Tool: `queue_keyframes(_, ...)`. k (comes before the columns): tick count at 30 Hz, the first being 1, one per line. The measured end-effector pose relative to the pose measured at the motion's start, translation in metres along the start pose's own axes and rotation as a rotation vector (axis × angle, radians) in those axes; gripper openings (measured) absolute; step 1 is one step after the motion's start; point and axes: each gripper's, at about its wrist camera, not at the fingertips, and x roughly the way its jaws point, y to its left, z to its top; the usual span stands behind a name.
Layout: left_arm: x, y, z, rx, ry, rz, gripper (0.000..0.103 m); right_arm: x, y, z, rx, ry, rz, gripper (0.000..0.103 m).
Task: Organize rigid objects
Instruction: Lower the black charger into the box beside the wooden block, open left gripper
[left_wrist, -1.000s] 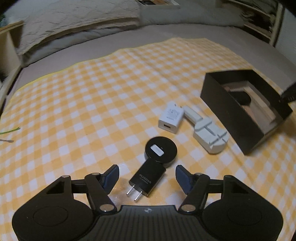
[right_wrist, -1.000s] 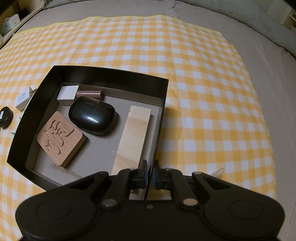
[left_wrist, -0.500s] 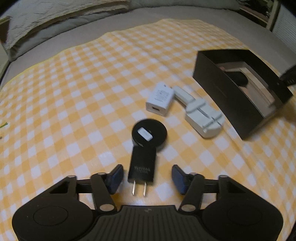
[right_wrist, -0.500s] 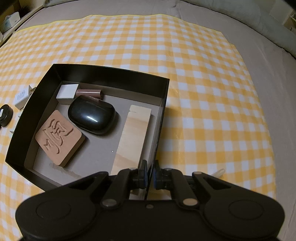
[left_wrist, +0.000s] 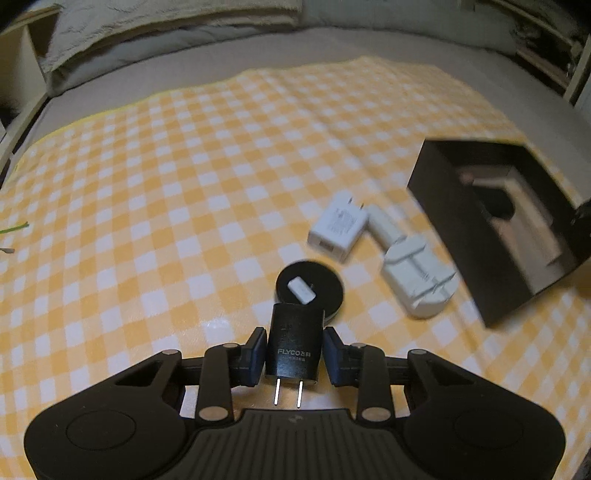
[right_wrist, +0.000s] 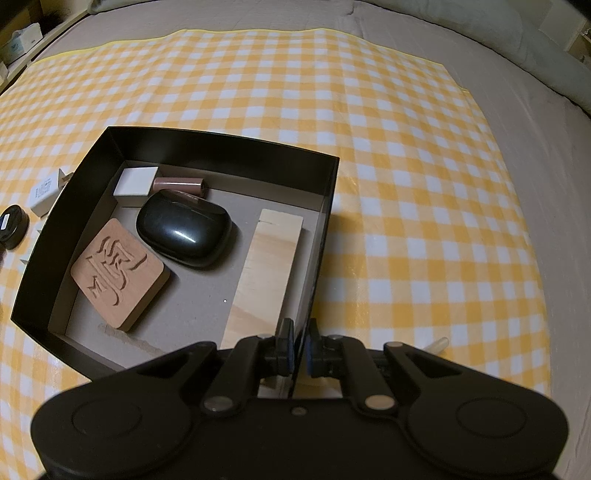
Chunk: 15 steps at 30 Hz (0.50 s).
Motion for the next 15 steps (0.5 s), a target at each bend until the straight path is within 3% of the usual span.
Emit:
queue_keyframes(7, -0.026, -0.013, 0.011, -0.051, -0.077, -0.073, 0.034, 0.0, 0.001, 0.0, 0.001, 0.0, -0.001, 0.007)
queue_keyframes(15, -0.045, -0.058, 0.033, -0.075, -0.149, -0.185, 0.034, 0.0, 0.0, 0.0, 0.001, 0.0, 0.001, 0.006)
